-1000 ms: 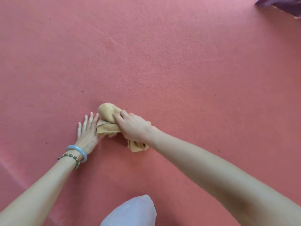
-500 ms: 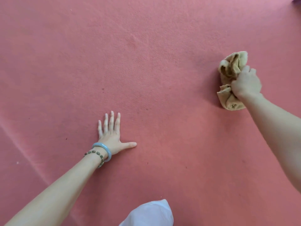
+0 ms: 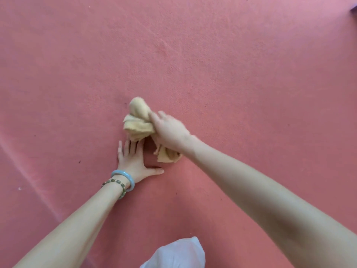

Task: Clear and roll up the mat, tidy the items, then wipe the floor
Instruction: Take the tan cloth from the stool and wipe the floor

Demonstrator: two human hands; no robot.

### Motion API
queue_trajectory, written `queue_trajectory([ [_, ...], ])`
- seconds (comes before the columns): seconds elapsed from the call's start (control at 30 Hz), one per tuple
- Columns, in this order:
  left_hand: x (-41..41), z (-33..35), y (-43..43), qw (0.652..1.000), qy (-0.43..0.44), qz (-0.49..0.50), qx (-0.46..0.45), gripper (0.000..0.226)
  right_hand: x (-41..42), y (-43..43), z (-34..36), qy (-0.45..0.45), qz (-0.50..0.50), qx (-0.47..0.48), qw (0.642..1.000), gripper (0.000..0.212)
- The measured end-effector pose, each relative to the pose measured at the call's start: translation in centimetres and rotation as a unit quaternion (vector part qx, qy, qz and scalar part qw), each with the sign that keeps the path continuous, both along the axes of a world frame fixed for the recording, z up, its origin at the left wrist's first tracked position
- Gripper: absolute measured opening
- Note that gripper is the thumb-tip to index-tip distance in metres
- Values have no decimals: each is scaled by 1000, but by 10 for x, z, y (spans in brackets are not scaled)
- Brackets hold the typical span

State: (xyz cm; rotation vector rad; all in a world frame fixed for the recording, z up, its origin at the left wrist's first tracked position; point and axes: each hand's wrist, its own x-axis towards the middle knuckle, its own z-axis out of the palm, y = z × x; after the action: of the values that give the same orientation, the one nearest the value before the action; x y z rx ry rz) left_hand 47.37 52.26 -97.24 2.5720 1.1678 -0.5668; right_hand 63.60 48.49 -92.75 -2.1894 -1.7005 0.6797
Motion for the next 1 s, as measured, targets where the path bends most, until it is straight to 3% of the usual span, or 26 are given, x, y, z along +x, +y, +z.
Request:
queue_trajectory([
  [0.1, -1, -1, -1, 1000, -9, 3, -3, 135, 79, -49, -3, 7, -102, -18, 995, 39],
  [0.2, -3, 0, -1, 1000, -11, 6, -7, 134, 162, -133, -2, -65, -231, -56, 969, 36],
  [0.37, -2, 2, -2, 1000, -17, 14, -10, 133, 231, -274, 10, -154, -441, -161, 869, 36],
  [0.43, -2, 2, -3, 1000, -14, 17, -9, 132, 227, -295, 12, -155, -482, -173, 845, 34],
  [0.47, -1, 2, -3, 1000, -14, 18, -8, 132, 218, -291, 11, -156, -469, -162, 854, 34],
  [0.57, 0, 3, -4, 1000, -10, 22, -6, 132, 160, -249, 3, -151, -322, -115, 927, 44],
  [0.7, 0, 3, -6, 1000, -11, 26, -4, 130, 40, -190, 1, -68, -154, -62, 984, 40],
  [0.8, 1, 3, -4, 1000, -8, 19, 0, 126, -43, -172, 9, 3, -9, -51, 999, 37],
  [0.9, 2, 4, -1, 1000, -7, 17, -13, 124, -64, -178, 15, 29, 85, -68, 994, 39],
  [1.0, -1, 4, -3, 1000, -5, 18, -7, 128, -9, -196, 9, 39, -8, -70, 997, 36],
])
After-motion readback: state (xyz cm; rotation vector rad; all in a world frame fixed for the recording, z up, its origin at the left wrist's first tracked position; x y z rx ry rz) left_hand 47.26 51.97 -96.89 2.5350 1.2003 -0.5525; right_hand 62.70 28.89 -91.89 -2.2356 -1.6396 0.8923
